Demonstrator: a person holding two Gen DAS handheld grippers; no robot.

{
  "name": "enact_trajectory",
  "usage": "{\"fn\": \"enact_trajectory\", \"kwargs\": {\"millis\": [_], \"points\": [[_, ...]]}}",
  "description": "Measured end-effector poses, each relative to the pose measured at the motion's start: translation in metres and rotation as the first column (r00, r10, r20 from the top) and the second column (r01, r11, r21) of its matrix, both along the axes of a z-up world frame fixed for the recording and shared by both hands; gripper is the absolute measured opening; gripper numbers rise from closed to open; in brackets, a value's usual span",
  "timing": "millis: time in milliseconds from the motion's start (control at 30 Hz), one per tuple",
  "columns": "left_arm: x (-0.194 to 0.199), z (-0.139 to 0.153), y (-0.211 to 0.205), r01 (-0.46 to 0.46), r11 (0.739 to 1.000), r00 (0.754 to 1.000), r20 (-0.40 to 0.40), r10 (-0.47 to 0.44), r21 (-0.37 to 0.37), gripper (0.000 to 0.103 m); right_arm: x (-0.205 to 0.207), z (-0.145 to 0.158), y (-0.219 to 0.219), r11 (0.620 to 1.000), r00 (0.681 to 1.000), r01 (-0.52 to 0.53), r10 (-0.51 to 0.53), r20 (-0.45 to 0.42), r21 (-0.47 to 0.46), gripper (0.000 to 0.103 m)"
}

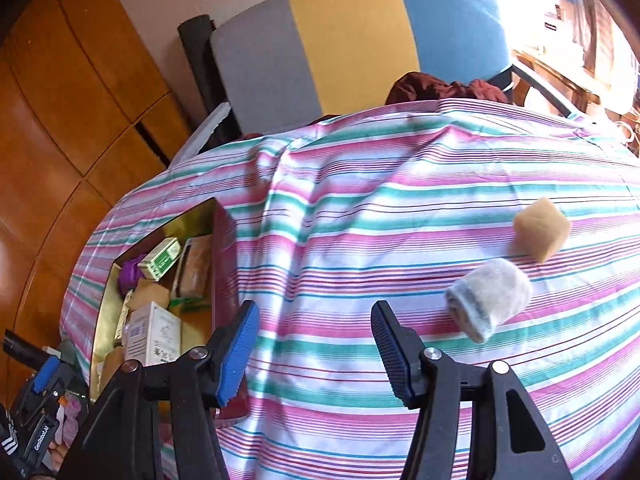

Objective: Organize objects
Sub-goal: 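Carry the white medicine box into the gold tray and open the right tool, then grasp the grey knitted sock with the left tool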

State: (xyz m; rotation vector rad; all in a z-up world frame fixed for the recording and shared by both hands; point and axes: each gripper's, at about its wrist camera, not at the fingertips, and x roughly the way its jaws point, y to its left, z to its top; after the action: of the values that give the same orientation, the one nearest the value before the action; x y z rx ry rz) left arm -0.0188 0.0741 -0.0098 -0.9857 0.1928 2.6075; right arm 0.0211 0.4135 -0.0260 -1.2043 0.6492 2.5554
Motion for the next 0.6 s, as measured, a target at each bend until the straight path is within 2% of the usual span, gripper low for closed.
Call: {"fn": "enact_trajectory", "kwargs": {"millis": [233, 400, 467, 600], "points": [[0.004, 0.001, 0.029, 0.068, 0.997, 0.998, 0.004, -0.068, -0.020, 0.055, 0.028, 0.002, 0.071, 0.985, 0.986, 0.164, -0.164, -0.001, 0.046, 0.059], [0.008, 0.004, 0.054, 0.128, 0.991, 0.992, 0.008, -0.128, -0.028, 0.056, 0.048, -0.005, 0.117, 0.952, 0.957, 0.289, -0.289, -0.012, 0.105, 0.059], [0.009, 0.005, 0.067, 0.158, 0.987, 0.987, 0.008, -0.158, -0.033, 0.056, 0.060, -0.013, 0.134, 0.932, 0.936, 0.353, -0.352, -0.019, 0.085, 0.059], [0.011, 0.006, 0.101, 0.235, 0.971, 0.972, 0.027, -0.234, -0.034, 0.058, 0.085, -0.024, 0.165, 0.870, 0.870, 0.492, -0.492, -0.028, -0.003, 0.059]]}}
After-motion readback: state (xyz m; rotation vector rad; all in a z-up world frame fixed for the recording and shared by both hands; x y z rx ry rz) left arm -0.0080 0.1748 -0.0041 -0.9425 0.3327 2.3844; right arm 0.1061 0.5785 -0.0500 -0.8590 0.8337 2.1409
